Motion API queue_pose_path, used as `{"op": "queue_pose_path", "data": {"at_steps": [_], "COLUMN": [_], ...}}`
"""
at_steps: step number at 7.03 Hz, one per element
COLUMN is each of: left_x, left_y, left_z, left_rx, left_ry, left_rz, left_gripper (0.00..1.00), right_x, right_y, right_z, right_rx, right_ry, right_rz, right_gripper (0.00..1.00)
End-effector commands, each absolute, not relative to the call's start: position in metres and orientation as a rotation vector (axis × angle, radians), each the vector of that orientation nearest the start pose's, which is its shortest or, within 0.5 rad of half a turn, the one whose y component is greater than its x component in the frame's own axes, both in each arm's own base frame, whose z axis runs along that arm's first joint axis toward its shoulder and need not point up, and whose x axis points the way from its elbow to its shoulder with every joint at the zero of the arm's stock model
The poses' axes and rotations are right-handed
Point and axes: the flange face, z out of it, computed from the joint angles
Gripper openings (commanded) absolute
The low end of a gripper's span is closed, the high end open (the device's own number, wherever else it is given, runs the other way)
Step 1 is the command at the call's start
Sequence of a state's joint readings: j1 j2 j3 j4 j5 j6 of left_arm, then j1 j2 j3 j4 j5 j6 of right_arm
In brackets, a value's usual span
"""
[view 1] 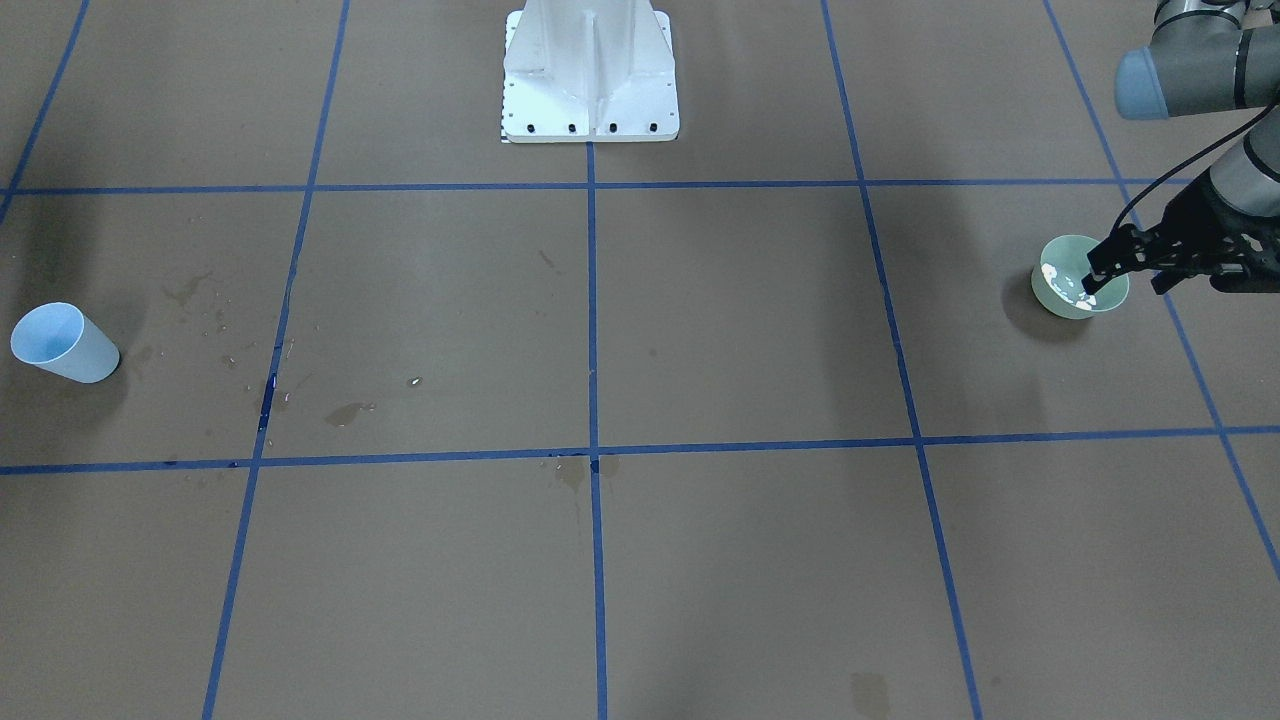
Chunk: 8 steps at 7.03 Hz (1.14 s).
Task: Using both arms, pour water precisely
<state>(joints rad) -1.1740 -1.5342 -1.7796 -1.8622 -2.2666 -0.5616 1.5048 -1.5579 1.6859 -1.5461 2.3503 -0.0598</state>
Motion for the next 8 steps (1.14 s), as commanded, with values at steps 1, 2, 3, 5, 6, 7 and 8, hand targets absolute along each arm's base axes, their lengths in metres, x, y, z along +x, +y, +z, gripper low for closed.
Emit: {"op": "queue_pose_path", "data": {"at_steps": [1, 2, 3, 5, 6, 7, 8], "left_x": [0.053, 0.011, -0.013, -0.054, -0.059, -0.060, -0.057], "left_y": [-0.537, -0.542, -0.538, -0.531, -0.526, -0.502, -0.498], "left_z": [0.511, 0.527, 0.552, 0.610, 0.625, 0.646, 0.649], "left_rx": [0.096, 0.114, 0.107, 0.071, 0.050, 0.028, 0.024], "left_ry": [0.692, 0.683, 0.681, 0.679, 0.679, 0.684, 0.708], "left_rz": [0.148, 0.175, 0.182, 0.210, 0.205, 0.192, 0.189], "left_gripper": [1.00, 1.00, 1.00, 1.00, 1.00, 1.00, 1.00], "right_x": [0.036, 0.035, 0.035, 0.037, 0.038, 0.038, 0.039], "right_y": [-0.498, -0.498, -0.497, -0.490, -0.486, -0.485, -0.481], "right_z": [0.601, 0.602, 0.603, 0.592, 0.587, 0.588, 0.591], "right_rx": [0.130, 0.126, 0.102, 0.041, 0.020, 0.016, 0.011], "right_ry": [-0.782, -0.782, -0.788, -0.845, -0.849, -0.849, -0.849], "right_rz": [-0.162, -0.162, -0.152, -0.112, -0.102, -0.100, -0.096], "right_gripper": [1.00, 1.00, 1.00, 1.00, 1.00, 1.00, 1.00]}}
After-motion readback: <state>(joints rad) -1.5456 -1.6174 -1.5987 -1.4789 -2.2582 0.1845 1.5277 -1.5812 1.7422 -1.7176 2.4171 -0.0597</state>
